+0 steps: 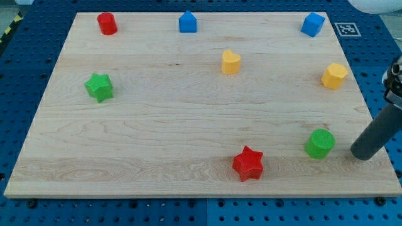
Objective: Place the green circle to top right of red star
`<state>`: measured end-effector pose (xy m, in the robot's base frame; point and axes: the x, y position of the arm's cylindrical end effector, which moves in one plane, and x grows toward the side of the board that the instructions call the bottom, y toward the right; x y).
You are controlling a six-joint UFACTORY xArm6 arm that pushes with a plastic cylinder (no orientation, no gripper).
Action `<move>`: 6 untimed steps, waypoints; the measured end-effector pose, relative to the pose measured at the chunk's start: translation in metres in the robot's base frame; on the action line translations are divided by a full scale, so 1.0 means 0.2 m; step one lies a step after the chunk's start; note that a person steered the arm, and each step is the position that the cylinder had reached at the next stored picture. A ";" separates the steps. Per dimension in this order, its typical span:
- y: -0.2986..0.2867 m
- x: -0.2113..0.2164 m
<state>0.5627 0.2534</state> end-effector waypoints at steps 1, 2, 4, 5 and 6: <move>-0.11 0.00; -0.29 -0.01; -0.42 -0.01; -0.46 -0.09; -0.46 -0.10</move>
